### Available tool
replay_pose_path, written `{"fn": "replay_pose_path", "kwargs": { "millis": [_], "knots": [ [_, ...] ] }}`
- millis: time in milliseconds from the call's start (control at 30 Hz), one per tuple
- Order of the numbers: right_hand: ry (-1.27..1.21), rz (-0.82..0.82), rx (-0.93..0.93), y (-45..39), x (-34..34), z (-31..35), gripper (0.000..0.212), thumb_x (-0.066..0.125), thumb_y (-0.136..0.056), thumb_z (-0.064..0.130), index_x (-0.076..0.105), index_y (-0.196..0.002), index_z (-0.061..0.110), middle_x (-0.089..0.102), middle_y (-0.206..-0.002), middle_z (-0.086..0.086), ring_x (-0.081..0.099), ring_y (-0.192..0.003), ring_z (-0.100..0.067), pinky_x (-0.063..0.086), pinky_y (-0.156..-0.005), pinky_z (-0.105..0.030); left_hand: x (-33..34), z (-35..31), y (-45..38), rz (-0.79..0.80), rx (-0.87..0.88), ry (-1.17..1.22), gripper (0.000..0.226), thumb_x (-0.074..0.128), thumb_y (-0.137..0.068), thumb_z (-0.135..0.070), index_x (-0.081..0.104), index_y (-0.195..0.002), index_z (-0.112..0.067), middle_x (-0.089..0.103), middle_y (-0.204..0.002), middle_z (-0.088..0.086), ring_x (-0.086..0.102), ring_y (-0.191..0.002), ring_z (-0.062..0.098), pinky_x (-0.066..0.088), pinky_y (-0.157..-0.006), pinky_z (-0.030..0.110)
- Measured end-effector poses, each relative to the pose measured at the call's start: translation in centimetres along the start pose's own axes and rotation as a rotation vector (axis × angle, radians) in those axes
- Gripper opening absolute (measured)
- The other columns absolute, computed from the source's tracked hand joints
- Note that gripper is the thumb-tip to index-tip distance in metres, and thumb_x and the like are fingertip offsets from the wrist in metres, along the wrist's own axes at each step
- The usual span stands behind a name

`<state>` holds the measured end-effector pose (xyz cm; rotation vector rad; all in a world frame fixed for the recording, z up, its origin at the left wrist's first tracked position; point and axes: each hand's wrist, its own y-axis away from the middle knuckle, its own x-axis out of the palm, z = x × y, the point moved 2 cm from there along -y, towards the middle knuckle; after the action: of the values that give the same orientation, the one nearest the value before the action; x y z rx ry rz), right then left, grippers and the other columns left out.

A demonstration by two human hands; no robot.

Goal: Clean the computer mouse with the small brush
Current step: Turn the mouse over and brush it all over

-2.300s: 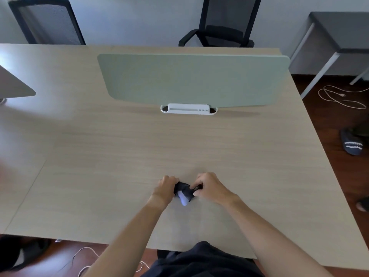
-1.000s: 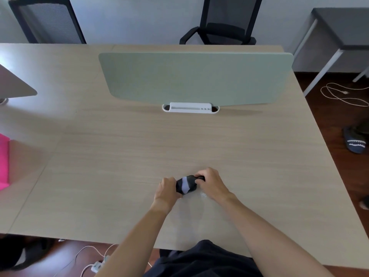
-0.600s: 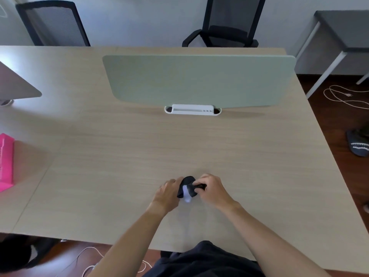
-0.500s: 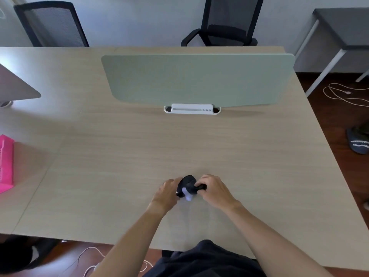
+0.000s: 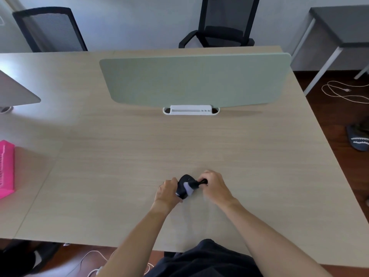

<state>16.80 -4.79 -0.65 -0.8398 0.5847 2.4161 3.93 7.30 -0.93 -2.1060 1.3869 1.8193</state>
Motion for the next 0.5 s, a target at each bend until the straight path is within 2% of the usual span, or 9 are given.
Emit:
{"fn": "replay_pose_path", "kwargs": {
  "millis": [100,167,267,300,367,433,500],
  "knots": [
    [0.0,-0.095,0.065,-0.1,-1.1,-0.9,0.023,0.055,-0.072,-0.004,0.07,-0.076,0.013,0.06,-0.08,0.001,0.054,-0.076,-0.015,0.044,-0.065,-0.027,0.0,0.0,0.1,0.011,-0.017,-0.014,0.053,0.083,-0.069,-0.021,0.052,-0.109,-0.006,0.062,-0.108,0.012,0.061,-0.101,0.033,0.046,-0.074,0.035],
    [-0.029,-0.127,0.03,-0.1,-1.3,-0.7,0.021,0.059,-0.067,-0.005,0.07,-0.072,0.013,0.064,-0.076,-0.001,0.055,-0.072,-0.016,0.041,-0.062,-0.023,-0.1,-0.2,0.2,0.02,-0.024,-0.018,0.053,0.083,-0.069,-0.02,0.051,-0.109,-0.006,0.062,-0.109,0.012,0.061,-0.101,0.033,0.046,-0.073,0.034],
    [-0.07,-0.011,-0.012,-0.4,-0.3,0.7,0.018,0.065,-0.068,-0.002,0.074,-0.079,0.01,0.068,-0.077,0.001,0.057,-0.072,-0.012,0.039,-0.062,-0.008,-0.3,-0.4,0.2,0.027,-0.028,-0.036,0.056,0.085,-0.067,-0.02,0.051,-0.11,-0.007,0.061,-0.111,0.012,0.061,-0.104,0.033,0.047,-0.077,0.036],
    [-0.069,0.037,0.0,-0.6,0.1,0.9,0.017,0.067,-0.07,0.001,0.075,-0.083,0.01,0.069,-0.079,0.001,0.059,-0.074,-0.012,0.04,-0.063,-0.007,-0.3,-0.4,0.2,0.028,-0.027,-0.042,0.057,0.085,-0.067,-0.02,0.052,-0.111,-0.007,0.061,-0.112,0.012,0.061,-0.104,0.034,0.048,-0.078,0.036],
    [-0.052,0.028,0.015,-1.2,0.3,0.8,0.014,0.065,-0.071,0.004,0.073,-0.081,0.01,0.071,-0.078,-0.004,0.062,-0.076,-0.018,0.048,-0.065,-0.019,-0.4,-0.4,0.2,0.042,-0.027,-0.052,0.058,0.085,-0.067,-0.02,0.052,-0.114,-0.008,0.061,-0.114,0.012,0.062,-0.106,0.034,0.048,-0.08,0.037],
    [-0.023,-0.1,0.035,-1.8,-0.3,0.2,0.009,0.06,-0.068,0.0,0.066,-0.07,0.006,0.066,-0.067,-0.01,0.059,-0.069,-0.026,0.048,-0.061,-0.032,-0.3,-0.2,0.2,0.051,-0.026,-0.045,0.059,0.084,-0.067,-0.019,0.053,-0.116,-0.01,0.061,-0.114,0.012,0.062,-0.104,0.035,0.049,-0.08,0.036],
    [-0.031,-0.214,0.089,-2.1,-1.4,-0.4,0.009,0.057,-0.069,-0.003,0.062,-0.067,0.004,0.062,-0.064,-0.01,0.056,-0.067,-0.026,0.045,-0.059,-0.031,-0.2,-0.1,0.3,0.054,-0.017,-0.041,0.058,0.083,-0.067,-0.015,0.054,-0.117,-0.011,0.062,-0.113,0.011,0.063,-0.102,0.034,0.049,-0.078,0.036]
  ]
}}
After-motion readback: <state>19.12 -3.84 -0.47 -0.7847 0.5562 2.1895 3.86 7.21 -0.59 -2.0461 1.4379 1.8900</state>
